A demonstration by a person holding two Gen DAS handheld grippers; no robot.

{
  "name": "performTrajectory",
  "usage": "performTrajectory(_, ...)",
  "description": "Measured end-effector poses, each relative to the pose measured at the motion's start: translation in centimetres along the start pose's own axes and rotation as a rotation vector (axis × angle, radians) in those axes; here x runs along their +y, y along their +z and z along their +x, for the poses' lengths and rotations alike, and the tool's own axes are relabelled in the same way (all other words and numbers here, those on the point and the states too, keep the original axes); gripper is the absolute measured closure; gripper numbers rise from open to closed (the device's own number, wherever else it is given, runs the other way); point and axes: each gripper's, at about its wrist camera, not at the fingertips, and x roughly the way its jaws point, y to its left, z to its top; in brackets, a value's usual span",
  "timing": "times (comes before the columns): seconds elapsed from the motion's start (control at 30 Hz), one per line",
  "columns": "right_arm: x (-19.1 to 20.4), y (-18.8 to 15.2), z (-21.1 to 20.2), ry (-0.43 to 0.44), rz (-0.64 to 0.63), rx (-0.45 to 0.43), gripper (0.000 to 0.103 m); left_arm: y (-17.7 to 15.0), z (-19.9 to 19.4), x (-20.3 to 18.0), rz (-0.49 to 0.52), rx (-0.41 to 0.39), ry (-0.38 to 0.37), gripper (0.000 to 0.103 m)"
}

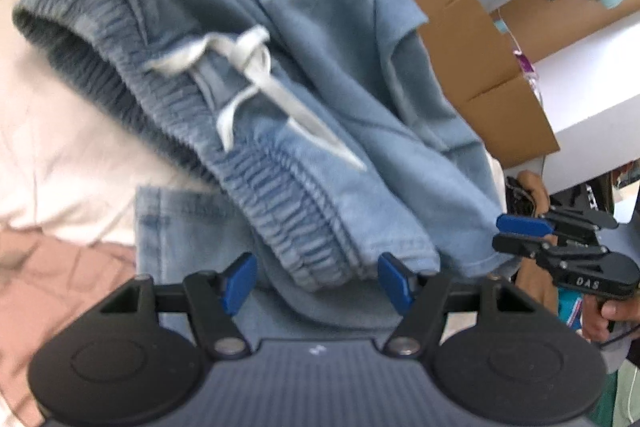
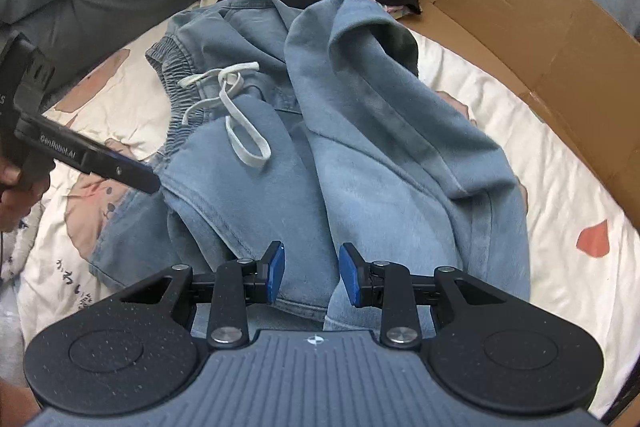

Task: Fold clothes

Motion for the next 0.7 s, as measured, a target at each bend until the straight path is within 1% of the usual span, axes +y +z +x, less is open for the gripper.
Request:
performTrajectory(0.03,0.1,-0.7,0.2,0.005,0.002,-0.011,0.066,-0.3,0.3,0.1,0.003,0.002,0.000,0.035)
performTrajectory(0.1,0.3,-1.8,0.9,0.017,0.003,-0.019,0.065,-0.9,1.0,0.1,0.041,0.010,0.006,0.035)
performTrajectory(0.17,0.2,-3.0,1.7,0.025,0.004,-0.007,0.065,-1.5,1.5,-0.1,0.088,0.006,0.009,0.035)
performTrajectory(0.3,0.7,-4.7,3.0,0.009,-0.039,-0.001,0.064,-2.0,2.4,-0.4,0.144,-0.003,0.032,0.037)
performTrajectory(0.33,0.9,-4.9,3.2,0.013,-0.045,-0.003,0.063,-2.0,2.6,-0.6,0.156,-0.010,0.039,0.037)
performTrajectory(0.4,1.2,-5.3,3.6,0.031,-0.054,-0.009,0.054,-1.9,3.0,-1.0,0.175,-0.023,0.051,0.037)
performTrajectory(0.43,1.5,-5.3,3.8,0.034,-0.064,-0.008,0.054,-1.8,3.1,-1.2,0.179,-0.030,0.052,0.037)
performTrajectory(0.53,2.3,-5.4,4.6,0.035,-0.104,-0.003,0.052,-1.6,3.2,-1.6,0.188,-0.062,0.046,0.037)
performTrajectory(0.6,2.5,-5.5,5.0,0.025,-0.120,-0.006,0.051,-1.6,2.8,-1.6,0.170,-0.097,0.015,0.037)
performTrajectory(0.7,2.4,-5.7,5.7,-0.005,-0.127,-0.007,0.051,-1.5,2.2,-1.7,0.178,-0.134,-0.012,0.039)
